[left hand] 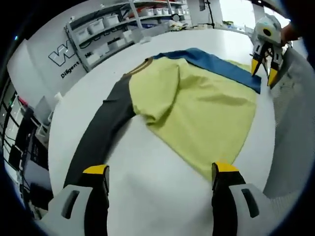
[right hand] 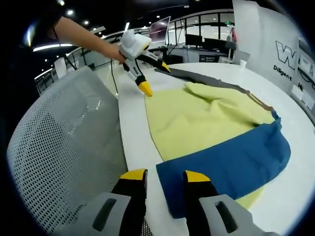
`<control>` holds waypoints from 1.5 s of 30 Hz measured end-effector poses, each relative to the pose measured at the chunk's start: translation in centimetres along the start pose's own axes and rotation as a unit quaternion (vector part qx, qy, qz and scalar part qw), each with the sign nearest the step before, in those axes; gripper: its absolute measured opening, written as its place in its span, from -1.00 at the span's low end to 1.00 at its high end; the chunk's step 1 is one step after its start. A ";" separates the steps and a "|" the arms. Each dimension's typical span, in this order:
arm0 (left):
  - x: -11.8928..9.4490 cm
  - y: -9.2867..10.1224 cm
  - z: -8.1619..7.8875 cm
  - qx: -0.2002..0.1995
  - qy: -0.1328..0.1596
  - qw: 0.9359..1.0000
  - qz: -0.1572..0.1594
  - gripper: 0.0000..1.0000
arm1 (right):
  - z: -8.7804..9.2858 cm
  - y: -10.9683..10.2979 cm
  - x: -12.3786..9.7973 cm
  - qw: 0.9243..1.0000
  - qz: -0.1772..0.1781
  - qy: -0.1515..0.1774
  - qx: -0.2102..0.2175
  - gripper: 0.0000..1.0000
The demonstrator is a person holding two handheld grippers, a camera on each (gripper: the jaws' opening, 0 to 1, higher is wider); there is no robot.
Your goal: Fold the garment on the visible template until the final outline fits inside the template.
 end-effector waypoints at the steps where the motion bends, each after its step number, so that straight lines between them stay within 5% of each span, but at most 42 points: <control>1: 0.0 0.1 0.0 0.001 -0.001 1.000 0.000 0.71 | 0.1 0.0 0.1 1.000 0.000 -0.002 -0.001 -0.54; 6: -0.1 1.5 -0.1 0.010 -0.005 1.000 0.020 0.50 | 0.4 -0.3 0.4 1.000 -0.001 -0.014 -0.009 -0.66; 12: 0.2 2.8 0.4 -0.024 -0.007 0.998 0.053 0.84 | 0.9 -0.3 0.7 1.000 -0.001 -0.027 -0.017 -0.68; 22: -0.3 4.0 0.6 -0.005 -0.017 0.997 0.072 0.90 | 1.9 0.4 0.3 0.998 0.009 -0.043 -0.055 -0.85; 37: -0.2 3.8 0.1 0.011 -0.025 0.998 0.065 0.97 | 1.8 -0.2 0.3 0.990 0.001 -0.043 -0.133 -0.82; 41: -0.2 4.0 -0.1 0.026 -0.026 0.997 0.066 0.93 | 1.8 0.1 0.5 0.986 0.015 -0.038 -0.161 -1.00; 45: -0.2 4.1 -0.2 0.032 -0.027 0.997 0.068 0.90 | 1.8 0.0 0.4 0.991 0.015 -0.036 -0.126 -1.00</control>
Point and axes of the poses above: the point that each gripper's makers call its tool centre point, and the gripper's own axes: x roughly forward along the fingers, y roughly to its right, z roughly out of its underside, the point moved 5 cm from there along -x, roughly backward along the fingers, and after that the axes turned 9 degrees about z, right-handed, at the moved point
